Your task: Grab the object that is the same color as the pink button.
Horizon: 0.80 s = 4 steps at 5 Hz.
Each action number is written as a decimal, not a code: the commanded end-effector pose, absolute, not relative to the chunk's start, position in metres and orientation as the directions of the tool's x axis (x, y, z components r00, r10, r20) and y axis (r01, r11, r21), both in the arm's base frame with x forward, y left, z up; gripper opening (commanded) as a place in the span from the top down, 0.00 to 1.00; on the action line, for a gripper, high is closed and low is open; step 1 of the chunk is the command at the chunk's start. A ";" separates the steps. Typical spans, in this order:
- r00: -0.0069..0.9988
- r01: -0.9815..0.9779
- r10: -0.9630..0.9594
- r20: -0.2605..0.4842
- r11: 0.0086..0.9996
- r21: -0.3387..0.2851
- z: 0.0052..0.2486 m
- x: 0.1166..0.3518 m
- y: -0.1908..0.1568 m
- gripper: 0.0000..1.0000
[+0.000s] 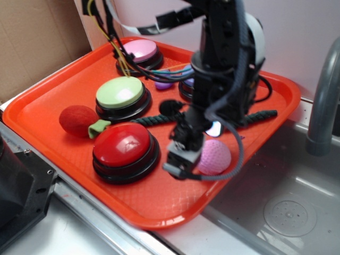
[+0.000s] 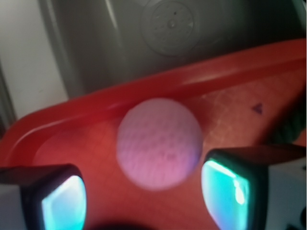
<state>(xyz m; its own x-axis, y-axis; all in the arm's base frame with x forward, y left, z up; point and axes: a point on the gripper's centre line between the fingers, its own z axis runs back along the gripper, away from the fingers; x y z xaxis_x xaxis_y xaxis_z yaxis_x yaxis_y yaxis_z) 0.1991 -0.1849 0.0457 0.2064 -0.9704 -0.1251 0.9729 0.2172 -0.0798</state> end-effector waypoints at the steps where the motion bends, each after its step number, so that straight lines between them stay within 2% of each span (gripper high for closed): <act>1: 0.266 0.962 -0.959 -0.093 0.271 -0.043 0.041 0.195 -0.183 0.00; 2: 0.312 0.947 -0.948 -0.068 0.316 -0.058 0.034 0.197 -0.180 1.00; 4: 0.358 0.932 -0.932 -0.057 0.361 -0.043 0.030 0.196 -0.178 1.00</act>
<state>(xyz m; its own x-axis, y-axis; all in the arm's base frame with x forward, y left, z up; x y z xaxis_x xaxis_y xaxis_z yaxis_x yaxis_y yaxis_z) 0.2128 -0.1737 0.0236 0.3661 -0.9263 -0.0891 0.9266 0.3717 -0.0571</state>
